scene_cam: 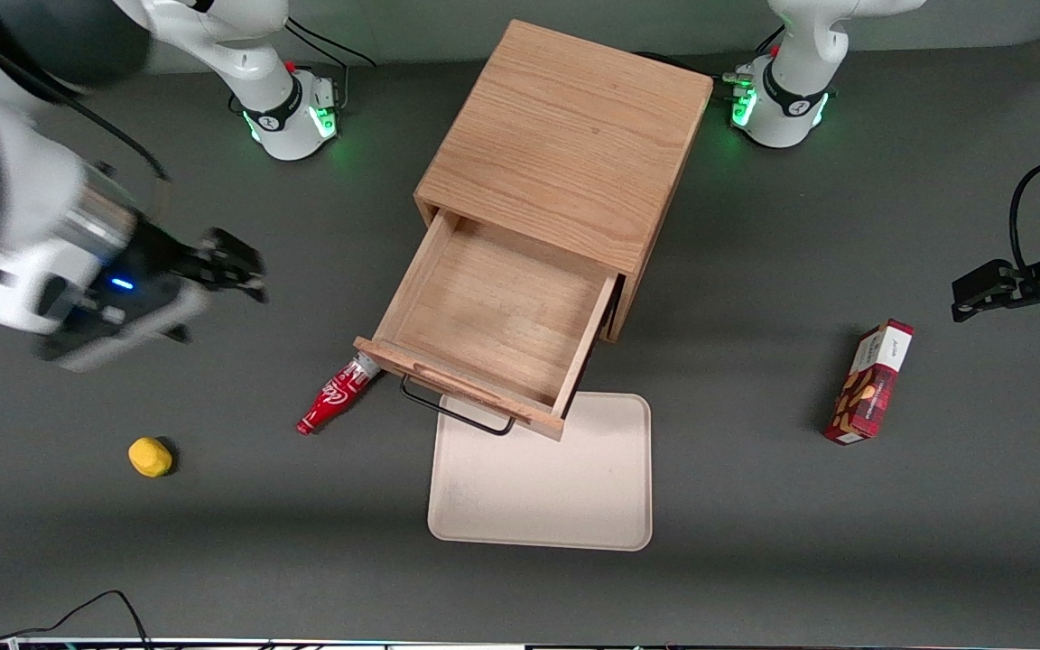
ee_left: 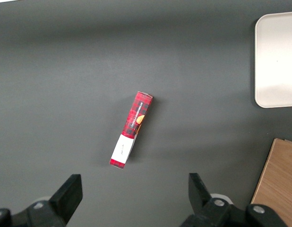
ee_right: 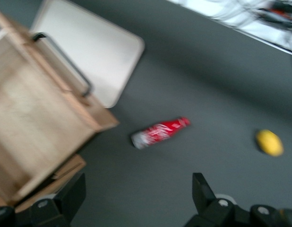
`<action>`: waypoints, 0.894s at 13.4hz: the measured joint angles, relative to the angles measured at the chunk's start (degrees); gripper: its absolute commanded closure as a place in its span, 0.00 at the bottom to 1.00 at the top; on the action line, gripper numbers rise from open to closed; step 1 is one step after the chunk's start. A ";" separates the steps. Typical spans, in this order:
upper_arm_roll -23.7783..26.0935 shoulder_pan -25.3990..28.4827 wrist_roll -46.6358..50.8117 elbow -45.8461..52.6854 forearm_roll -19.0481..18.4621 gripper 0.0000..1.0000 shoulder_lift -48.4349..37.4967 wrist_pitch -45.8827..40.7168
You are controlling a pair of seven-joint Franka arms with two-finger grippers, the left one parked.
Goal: Open upper drawer
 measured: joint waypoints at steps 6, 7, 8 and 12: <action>-18.19 -1.11 -2.06 -5.07 0.79 0.00 -5.75 2.42; -18.51 -1.16 -0.89 -8.18 0.92 0.00 -7.20 6.04; -18.66 -1.12 0.91 -12.43 0.93 0.00 -9.27 10.06; -18.72 -0.96 3.45 -22.17 0.93 0.00 -15.21 15.33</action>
